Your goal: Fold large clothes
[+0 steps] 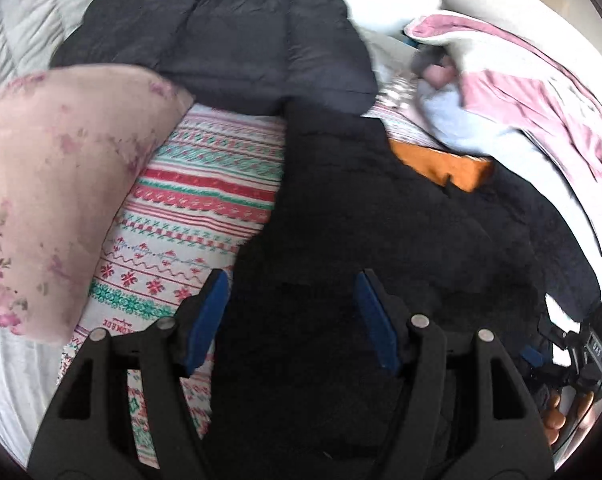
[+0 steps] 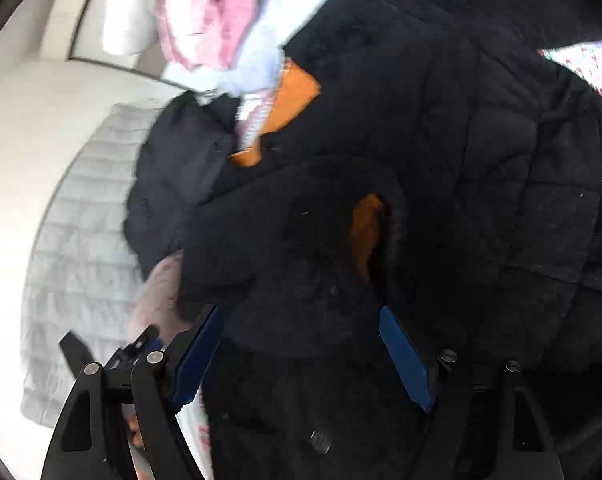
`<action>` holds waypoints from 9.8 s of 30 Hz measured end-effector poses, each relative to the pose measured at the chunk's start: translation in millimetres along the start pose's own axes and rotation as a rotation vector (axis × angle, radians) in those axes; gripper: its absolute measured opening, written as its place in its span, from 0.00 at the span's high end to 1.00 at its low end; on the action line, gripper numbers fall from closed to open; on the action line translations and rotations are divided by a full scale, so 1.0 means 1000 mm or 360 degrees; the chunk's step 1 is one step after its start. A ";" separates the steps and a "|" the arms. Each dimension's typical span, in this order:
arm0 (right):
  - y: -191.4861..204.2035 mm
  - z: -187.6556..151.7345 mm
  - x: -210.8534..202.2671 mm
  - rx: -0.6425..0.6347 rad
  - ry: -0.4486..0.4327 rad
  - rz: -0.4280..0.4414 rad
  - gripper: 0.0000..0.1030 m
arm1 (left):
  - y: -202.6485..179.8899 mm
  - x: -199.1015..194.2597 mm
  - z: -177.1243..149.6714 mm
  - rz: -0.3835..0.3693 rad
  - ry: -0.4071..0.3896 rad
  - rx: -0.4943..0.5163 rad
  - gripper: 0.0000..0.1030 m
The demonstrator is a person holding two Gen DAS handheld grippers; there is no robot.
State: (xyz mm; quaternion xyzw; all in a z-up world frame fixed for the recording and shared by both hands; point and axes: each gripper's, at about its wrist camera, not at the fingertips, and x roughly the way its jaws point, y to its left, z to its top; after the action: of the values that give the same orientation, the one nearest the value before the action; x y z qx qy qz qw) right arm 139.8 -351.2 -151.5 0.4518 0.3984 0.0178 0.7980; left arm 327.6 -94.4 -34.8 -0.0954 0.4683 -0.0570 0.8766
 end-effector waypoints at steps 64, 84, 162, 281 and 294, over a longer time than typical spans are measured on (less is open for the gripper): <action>-0.326 0.166 -0.291 0.0800 -0.1320 -0.0240 0.39 | -0.047 0.032 -0.021 0.0101 0.0058 0.0126 0.36; -0.111 0.206 -0.382 0.0037 -0.1735 -0.0144 0.89 | -0.042 0.024 -0.018 0.0046 0.0050 0.0091 0.36; 0.163 0.087 0.087 -0.1047 -0.0324 -0.0483 0.38 | 0.058 0.007 0.015 -0.0293 0.0118 -0.0425 0.36; -0.188 -0.106 -0.244 0.0030 -0.0474 -0.0146 0.48 | 0.091 -0.117 -0.310 -0.0212 0.0131 -0.0061 0.53; -0.181 -0.113 -0.251 -0.0005 -0.0488 -0.0054 0.85 | 0.065 -0.126 -0.316 -0.0129 0.0100 0.0044 0.84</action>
State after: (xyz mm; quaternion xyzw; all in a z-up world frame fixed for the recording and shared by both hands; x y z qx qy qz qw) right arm -165.1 -475.7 -160.0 0.4413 0.2793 -0.0643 0.8504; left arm -4.1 -43.1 -119.0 -0.1005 0.4903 -0.1019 0.8597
